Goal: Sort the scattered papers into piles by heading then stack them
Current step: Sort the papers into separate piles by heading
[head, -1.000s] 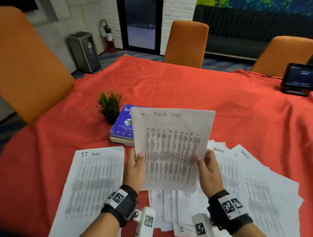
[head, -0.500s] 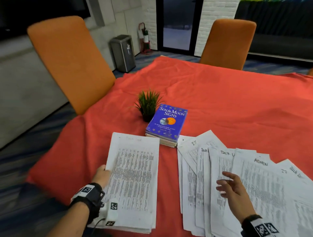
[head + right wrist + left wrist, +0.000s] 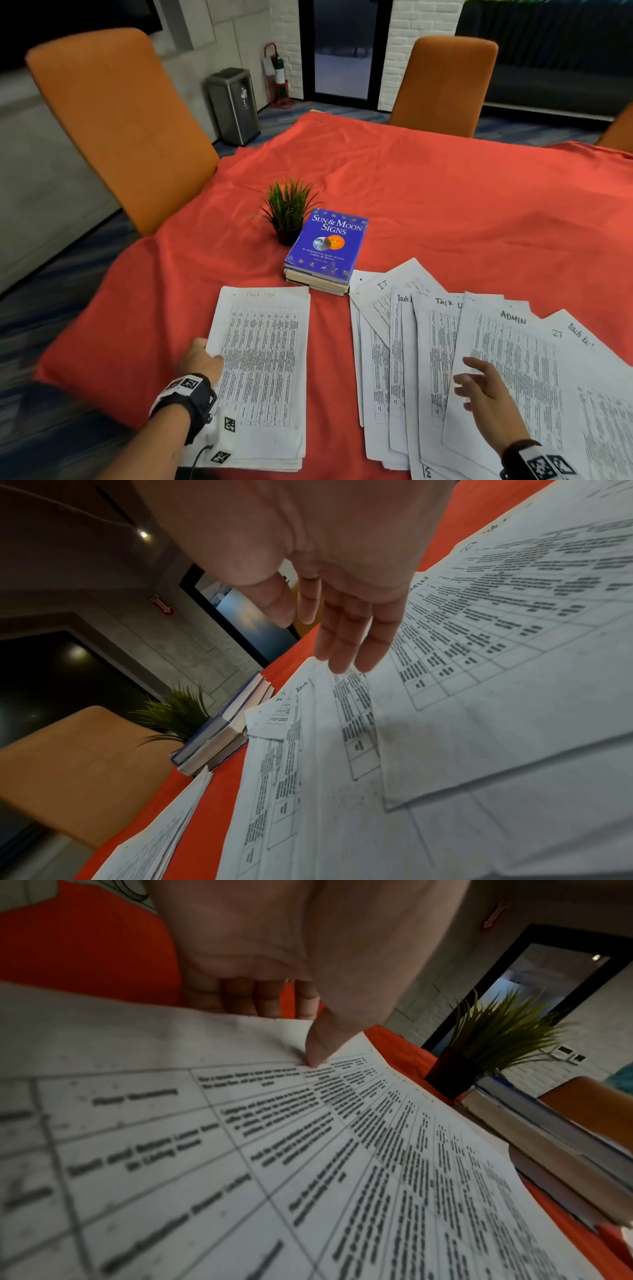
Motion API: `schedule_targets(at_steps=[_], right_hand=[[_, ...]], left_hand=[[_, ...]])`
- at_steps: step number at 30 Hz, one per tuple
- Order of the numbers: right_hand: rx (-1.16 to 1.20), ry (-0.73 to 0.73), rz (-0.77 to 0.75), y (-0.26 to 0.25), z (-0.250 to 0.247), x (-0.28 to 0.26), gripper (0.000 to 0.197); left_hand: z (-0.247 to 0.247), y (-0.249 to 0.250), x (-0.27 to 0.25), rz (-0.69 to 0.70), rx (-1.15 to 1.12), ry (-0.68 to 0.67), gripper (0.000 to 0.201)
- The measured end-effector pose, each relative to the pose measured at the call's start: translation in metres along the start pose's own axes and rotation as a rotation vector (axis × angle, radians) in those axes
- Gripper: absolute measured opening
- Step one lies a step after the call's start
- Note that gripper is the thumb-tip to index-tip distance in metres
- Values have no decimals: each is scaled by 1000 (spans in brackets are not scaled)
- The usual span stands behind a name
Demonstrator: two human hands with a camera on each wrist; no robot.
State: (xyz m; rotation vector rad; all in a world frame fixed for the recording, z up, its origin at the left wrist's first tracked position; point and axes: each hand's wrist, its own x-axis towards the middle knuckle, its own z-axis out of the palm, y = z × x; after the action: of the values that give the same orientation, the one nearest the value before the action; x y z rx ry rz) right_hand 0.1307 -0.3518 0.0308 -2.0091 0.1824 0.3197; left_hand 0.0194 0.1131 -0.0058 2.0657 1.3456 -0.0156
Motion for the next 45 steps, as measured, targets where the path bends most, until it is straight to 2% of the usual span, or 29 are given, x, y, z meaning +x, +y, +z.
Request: schedule_targets(at_steps=[6,9,11,12,15,18,20,22,24,26,29,31,33,37,41,43,45], right_hand=[[-156,27,120,28,-18,5,27],[-231,55,152,37,-34,5,29],[-280,130,197,45,-50,8,32],[-293,183,236,50,-58,11,36],[-305,339,420,71,-88,14,55],[-394,369,573,91,-109,12,83],[-465,354,613,102,-115,12,97],[-486,356,621,106,-115,14,105],[-413,353,625,100,-113,14,101],[-305,311,595,93,-113,14,83],[-311,288,568,89,-111,16,44],[-291,356,528,86,-108,17,21],[-235,421,450,85,-107,17,6],[-32,366,301,82,-102,16,18],[10,284,292,84,-90,12,25],[-18,298,326,88,-87,10,25],[-35,310,360,94,-87,10,24]], left_hand=[[4,4,-7,-27,126,42,49],[6,12,-14,12,298,159,66],[14,25,-25,138,337,208,58],[20,31,-31,206,321,190,48],[48,60,-59,359,130,-47,13],[82,88,-96,465,14,-275,15],[105,105,-119,561,9,-371,13],[126,118,-136,599,-3,-521,11],[141,125,-149,594,4,-668,6],[151,127,-157,592,18,-731,3],[159,126,-164,578,33,-753,5],[160,126,-167,559,21,-768,5],[159,128,-172,536,-2,-767,3],[160,138,-180,443,-46,-796,3],[166,156,-196,322,-60,-884,8],[170,164,-206,331,-20,-923,7],[175,169,-213,405,38,-918,22]])
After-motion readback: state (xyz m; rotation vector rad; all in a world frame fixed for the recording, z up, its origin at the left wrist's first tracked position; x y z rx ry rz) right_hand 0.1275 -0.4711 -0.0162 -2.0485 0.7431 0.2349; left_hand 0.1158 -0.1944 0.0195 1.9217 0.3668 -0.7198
